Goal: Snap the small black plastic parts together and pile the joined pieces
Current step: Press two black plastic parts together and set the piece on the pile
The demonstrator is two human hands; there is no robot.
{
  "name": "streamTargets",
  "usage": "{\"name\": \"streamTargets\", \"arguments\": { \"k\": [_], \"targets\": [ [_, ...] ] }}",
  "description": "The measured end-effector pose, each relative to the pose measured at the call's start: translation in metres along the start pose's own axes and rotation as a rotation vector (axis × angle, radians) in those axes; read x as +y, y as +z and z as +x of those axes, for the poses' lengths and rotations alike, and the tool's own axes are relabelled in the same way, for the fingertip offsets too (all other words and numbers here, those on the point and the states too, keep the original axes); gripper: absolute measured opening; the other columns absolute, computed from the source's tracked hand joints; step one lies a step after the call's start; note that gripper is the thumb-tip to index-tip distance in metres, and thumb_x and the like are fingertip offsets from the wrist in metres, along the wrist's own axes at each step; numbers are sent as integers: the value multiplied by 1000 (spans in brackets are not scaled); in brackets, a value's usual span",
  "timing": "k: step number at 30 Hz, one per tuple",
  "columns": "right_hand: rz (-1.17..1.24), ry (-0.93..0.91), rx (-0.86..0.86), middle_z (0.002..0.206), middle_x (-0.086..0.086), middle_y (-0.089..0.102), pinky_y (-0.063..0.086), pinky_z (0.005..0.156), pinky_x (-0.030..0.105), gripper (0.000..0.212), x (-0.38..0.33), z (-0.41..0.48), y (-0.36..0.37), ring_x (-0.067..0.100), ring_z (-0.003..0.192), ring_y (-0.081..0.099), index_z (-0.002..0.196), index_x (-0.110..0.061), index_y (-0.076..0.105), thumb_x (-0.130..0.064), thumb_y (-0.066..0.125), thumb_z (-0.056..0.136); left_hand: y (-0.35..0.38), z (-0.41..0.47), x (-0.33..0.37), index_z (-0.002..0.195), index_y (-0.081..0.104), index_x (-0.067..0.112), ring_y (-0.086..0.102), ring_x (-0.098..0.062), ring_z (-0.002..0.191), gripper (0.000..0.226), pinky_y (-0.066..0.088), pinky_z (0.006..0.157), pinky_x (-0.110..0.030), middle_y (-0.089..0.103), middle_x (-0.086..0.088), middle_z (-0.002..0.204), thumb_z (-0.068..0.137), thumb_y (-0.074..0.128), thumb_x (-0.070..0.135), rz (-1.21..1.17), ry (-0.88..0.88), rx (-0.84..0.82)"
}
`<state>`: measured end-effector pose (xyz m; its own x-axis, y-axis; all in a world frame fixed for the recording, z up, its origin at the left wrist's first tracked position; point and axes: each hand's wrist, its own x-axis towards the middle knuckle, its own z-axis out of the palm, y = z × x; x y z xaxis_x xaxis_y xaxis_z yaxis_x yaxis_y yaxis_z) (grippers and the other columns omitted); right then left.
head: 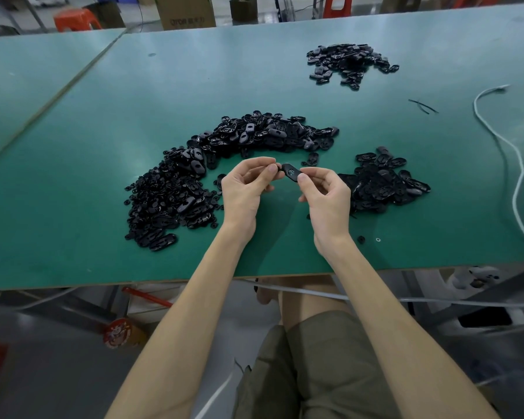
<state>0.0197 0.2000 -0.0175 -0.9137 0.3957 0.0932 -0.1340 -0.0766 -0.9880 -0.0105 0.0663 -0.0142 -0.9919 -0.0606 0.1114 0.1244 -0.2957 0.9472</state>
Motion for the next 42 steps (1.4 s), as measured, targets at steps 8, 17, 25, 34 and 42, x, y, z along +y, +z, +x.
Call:
{"name": "streamTargets", "arguments": {
  "k": [8, 17, 25, 34, 42],
  "targets": [
    [0, -14, -23, 93, -7, 76, 49, 63, 14, 15, 0, 0, -1, 1, 71, 62, 103, -21, 76, -10, 68, 98, 1, -1, 0, 99, 71, 5, 77, -27, 96, 13, 57, 73, -25, 78, -9, 93, 89, 77, 1, -14, -3, 18],
    [11, 8, -19, 92, 2, 77, 51, 64, 18, 10, 1, 0, -2, 9, 75, 66, 95, -19, 72, -10, 74, 94, 2, 0, -1, 96, 74, 12, 67, -15, 80, 13, 51, 67, -21, 74, -3, 85, 87, 80, 5, 71, 12, -7],
    [-31, 3, -60, 86, -3, 75, 53, 63, 18, 11, 0, -1, 1, 7, 79, 69, 91, -20, 71, -10, 77, 92, 1, 0, -2, 94, 74, 13, 66, -11, 74, 13, 50, 66, -19, 75, 2, 84, 86, 82, 8, 110, 13, -36],
    [-95, -35, -89, 84, -3, 74, 54, 65, 22, 17, 1, -2, 0, 9, 79, 67, 85, -20, 71, -5, 72, 93, 1, 1, -4, 97, 74, 10, 63, -8, 67, 14, 49, 65, -18, 73, 4, 78, 86, 83, 12, 157, 0, -59],
    [-132, -30, -110, 80, -7, 68, 57, 73, 36, 19, -1, -2, 1, 12, 81, 65, 82, -18, 65, 0, 65, 89, 1, 0, -2, 100, 73, 9, 64, -11, 71, 16, 51, 71, -20, 74, 1, 84, 87, 82, 12, 168, 1, -137]
  ]
}}
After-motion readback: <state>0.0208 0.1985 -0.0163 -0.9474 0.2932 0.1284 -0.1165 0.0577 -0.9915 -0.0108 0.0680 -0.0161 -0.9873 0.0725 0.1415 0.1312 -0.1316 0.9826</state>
